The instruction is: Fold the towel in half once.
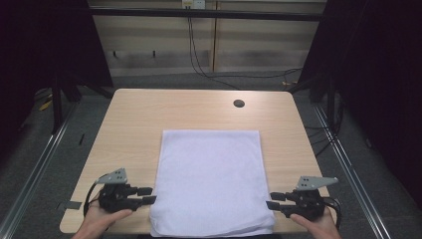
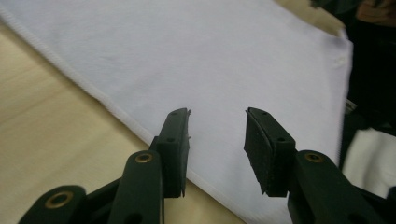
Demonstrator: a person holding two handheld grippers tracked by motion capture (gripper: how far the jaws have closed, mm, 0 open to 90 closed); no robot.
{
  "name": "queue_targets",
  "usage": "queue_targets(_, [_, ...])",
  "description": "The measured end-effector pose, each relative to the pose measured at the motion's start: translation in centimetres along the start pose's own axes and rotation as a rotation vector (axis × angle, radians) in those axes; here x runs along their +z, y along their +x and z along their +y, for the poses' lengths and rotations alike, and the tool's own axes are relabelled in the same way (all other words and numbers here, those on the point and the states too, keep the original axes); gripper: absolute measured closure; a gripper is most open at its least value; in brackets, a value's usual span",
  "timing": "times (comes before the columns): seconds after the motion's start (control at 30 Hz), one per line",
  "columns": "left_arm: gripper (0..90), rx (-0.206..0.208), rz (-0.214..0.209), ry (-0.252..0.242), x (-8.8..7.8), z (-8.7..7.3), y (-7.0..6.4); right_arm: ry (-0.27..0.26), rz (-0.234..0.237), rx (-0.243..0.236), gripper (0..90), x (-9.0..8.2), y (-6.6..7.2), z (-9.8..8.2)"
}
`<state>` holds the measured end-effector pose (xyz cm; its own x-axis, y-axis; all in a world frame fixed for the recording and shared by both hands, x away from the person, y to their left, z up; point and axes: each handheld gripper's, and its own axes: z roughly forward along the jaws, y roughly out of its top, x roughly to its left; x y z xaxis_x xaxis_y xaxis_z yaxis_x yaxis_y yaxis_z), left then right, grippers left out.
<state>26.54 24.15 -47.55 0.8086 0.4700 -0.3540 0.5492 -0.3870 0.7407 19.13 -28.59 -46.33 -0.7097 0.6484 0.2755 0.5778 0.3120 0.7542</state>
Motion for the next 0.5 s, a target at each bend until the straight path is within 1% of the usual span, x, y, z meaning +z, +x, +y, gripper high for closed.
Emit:
queue_targets(0.03, [60.0, 0.0, 0.0, 0.0, 0.0, 0.0, 0.0, 0.0, 0.0, 0.0, 59.3, 0.0, 0.0, 0.0])
queue_targets(0.07, [58.7, 0.001, 0.017, 0.013, 0.6, 0.5, 0.5, -0.012, -0.009, 0.0, 57.5, 0.7, -0.6, 0.7])
queue_targets(0.1, [55.9, -0.023, 0.055, 0.02, 1.3, 1.2, 1.4, -0.017, -0.013, 0.001, 57.1, 1.1, -0.9, 1.1])
queue_targets(0.13, [55.5, -0.022, 0.068, 0.02, 1.6, 1.5, 1.8, -0.019, -0.017, -0.001, 56.9, 1.5, -1.2, 1.5])
queue_targets(0.17, [53.9, -0.022, 0.068, 0.02, 1.6, 1.5, 1.8, -0.019, -0.017, -0.001, 56.9, 1.5, -1.2, 1.5])
queue_targets(0.2, [53.9, -0.027, 0.084, 0.022, 1.9, 1.9, 2.1, -0.022, -0.016, -0.003, 56.6, 1.9, -1.5, 2.0])
queue_targets(0.23, [50.6, -0.033, 0.089, 0.027, 2.2, 2.1, 2.4, -0.023, -0.016, 0.001, 56.3, 2.4, -1.8, 2.4])
queue_targets(0.27, [50.1, -0.039, 0.09, 0.027, 2.6, 2.4, 2.8, -0.021, -0.019, 0.002, 56.0, 2.9, -2.1, 2.8])
queue_targets(0.3, [49.7, -0.039, 0.1, 0.033, 3.1, 2.7, 3.3, -0.01, -0.034, -0.003, 55.9, 3.5, -2.4, 3.2])
queue_targets(0.33, [50.0, -0.038, 0.108, 0.04, 3.7, 3.0, 3.9, -0.002, -0.041, -0.008, 55.9, 4.1, -2.8, 3.7])
queue_targets(0.37, [50.0, -0.05, 0.099, 0.042, 4.1, 3.2, 4.3, 0.008, -0.052, -0.016, 55.9, 4.9, -3.2, 4.2])
queue_targets(0.4, [50.8, -0.056, 0.102, 0.051, 4.6, 3.6, 4.7, 0.014, -0.064, -0.022, 56.0, 5.4, -3.4, 4.5])
queue_targets(0.43, [50.8, -0.038, 0.106, 0.05, 5.1, 4.0, 5.1, 0.022, -0.07, -0.023, 56.0, 5.9, -3.7, 4.9])
queue_targets(0.47, [53.6, -0.028, 0.139, 0.054, 5.9, 4.5, 5.8, 0.035, -0.086, -0.032, 56.1, 6.9, -4.4, 5.7])
queue_targets(0.5, [55.0, -0.028, 0.139, 0.054, 5.9, 4.5, 5.8, 0.033, -0.088, -0.026, 56.2, 7.4, -4.8, 5.9])
